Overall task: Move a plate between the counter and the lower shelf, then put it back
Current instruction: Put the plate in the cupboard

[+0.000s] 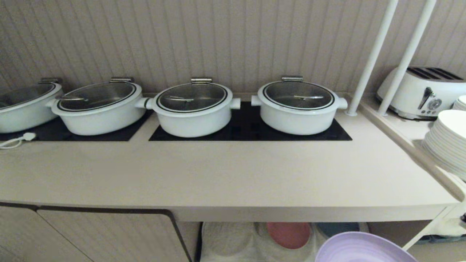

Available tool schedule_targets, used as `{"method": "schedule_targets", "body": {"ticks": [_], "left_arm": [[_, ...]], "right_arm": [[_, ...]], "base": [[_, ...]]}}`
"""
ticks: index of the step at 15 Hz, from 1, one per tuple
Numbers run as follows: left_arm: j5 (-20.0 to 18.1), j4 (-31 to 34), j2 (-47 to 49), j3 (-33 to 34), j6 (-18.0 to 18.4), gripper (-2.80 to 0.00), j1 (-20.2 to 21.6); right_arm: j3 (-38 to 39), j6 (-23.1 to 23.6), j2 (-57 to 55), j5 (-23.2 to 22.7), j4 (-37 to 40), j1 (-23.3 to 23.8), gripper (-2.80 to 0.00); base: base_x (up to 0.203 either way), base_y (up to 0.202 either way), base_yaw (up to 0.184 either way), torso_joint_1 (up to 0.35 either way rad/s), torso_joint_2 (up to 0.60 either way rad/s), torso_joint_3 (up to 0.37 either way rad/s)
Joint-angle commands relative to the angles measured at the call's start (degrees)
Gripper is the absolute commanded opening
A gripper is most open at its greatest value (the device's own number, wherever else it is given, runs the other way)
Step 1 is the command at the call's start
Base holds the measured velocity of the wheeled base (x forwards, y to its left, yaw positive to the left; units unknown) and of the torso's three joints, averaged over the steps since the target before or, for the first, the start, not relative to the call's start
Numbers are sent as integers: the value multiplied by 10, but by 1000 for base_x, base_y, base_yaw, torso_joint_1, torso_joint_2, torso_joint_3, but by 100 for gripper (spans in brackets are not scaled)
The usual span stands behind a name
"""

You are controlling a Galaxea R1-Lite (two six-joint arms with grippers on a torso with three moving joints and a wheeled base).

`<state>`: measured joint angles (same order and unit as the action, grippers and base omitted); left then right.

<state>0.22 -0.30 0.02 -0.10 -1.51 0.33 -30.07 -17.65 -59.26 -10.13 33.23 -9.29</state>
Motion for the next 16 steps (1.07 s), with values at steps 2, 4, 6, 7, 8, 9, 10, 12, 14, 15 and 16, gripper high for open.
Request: {"method": "schedule_targets", "body": {"ticks": [2, 4, 6, 7, 8, 9, 10, 12, 14, 15, 16], "left_arm": [[0, 0, 1, 0, -1, -280, 0], [0, 0, 1, 0, 0, -280, 0], [0, 0, 1, 0, 0, -280, 0], [0, 0, 1, 0, 0, -280, 0], [0, 0, 1, 0, 0, -280, 0], [0, 0, 1, 0, 0, -280, 0], [0, 0, 1, 0, 0, -280, 0], [0, 0, 1, 0, -1, -280, 0], [0, 0, 1, 0, -1, -280, 0], [0, 0, 1, 0, 0, -280, 0], [0, 0, 1, 0, 0, -280, 0]], "right_arm": [[1, -1, -1, -1, 2, -1, -280], [1, -2, -1, -1, 3, -1, -280], [2, -2, -1, 6, 3, -2, -280], [2, -2, -2, 6, 3, -2, -280], [1, -2, -2, 6, 3, -2, -280], [1, -2, -2, 6, 3, -2, -280], [1, -2, -2, 6, 3, -2, -280], [1, -2, -3, 6, 2, -2, -280], [1, -2, -2, 6, 3, -2, -280], [1, -2, -2, 6, 3, -2, -280], [0, -2, -2, 7, 3, -2, -280]], "base": [[0, 198, -1, -1, 0, 4], [0, 197, 1, 1, 1, 3], [0, 195, -1, -1, 8, 0], [0, 194, -3, 2, 5, 1], [0, 195, 1, 2, 5, 2], [0, 191, -1, 2, 7, -6], [0, 193, -2, 2, 7, 2], [0, 193, -1, 3, 1, 4], [0, 180, 1, 5, 4, 4], [0, 119, 0, 5, -1, 4], [0, 0, 0, 0, 0, 0]]}}
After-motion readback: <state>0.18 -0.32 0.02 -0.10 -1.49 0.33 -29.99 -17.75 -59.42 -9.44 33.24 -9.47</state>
